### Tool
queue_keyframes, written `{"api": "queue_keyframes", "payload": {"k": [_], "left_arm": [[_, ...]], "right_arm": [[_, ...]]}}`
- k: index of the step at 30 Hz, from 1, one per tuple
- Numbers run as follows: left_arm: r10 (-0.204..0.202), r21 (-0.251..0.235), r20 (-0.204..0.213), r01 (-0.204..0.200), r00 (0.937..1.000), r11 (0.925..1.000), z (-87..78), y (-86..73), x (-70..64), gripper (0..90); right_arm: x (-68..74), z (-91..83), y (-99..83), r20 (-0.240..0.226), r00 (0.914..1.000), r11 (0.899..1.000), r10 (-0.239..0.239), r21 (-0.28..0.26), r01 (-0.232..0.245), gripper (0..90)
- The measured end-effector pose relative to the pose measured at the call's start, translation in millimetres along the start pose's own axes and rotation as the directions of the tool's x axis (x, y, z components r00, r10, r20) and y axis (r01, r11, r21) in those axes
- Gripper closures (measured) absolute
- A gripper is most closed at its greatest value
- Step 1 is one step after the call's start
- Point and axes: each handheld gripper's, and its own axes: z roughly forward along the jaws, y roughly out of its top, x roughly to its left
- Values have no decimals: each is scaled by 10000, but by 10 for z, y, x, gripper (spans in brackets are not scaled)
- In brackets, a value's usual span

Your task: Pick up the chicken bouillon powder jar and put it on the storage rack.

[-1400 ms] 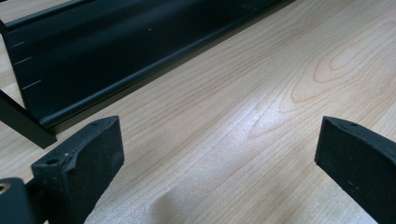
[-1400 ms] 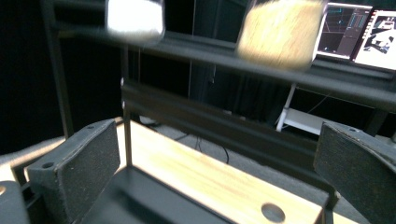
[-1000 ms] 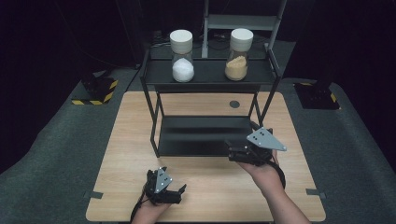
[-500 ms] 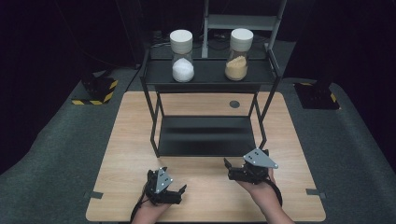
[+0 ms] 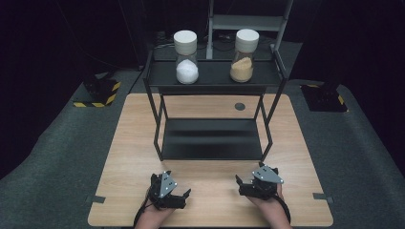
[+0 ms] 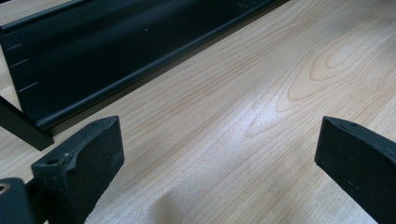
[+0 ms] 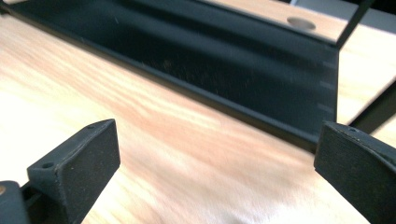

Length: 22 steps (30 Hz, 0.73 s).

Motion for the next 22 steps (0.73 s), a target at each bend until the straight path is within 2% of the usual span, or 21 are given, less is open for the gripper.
{"api": "queue_keyframes", "payload": {"k": [4,6,17,20,22], "left_arm": [[12,10,-42,-12,10000,10000,0,2,-9,17],[9,21,-53,-9,10000,10000,1,4,-11,17],[78,68,-290,-76,9995,9999,6,12,-64,16],[209,179,-347,-203,9992,9996,16,32,-85,16],[251,233,-387,-242,9989,9994,19,41,-96,16]], "right_arm": [[-20,-2,-61,133,9999,9995,-99,313,95,0],[-9,-24,-87,267,9993,9994,-258,229,252,0],[59,-23,-12,291,9914,9873,-1279,985,1245,0],[43,-22,0,179,9901,9845,-1390,1108,1362,0],[21,-28,-4,177,9920,9865,-1252,1088,1226,0]]}}
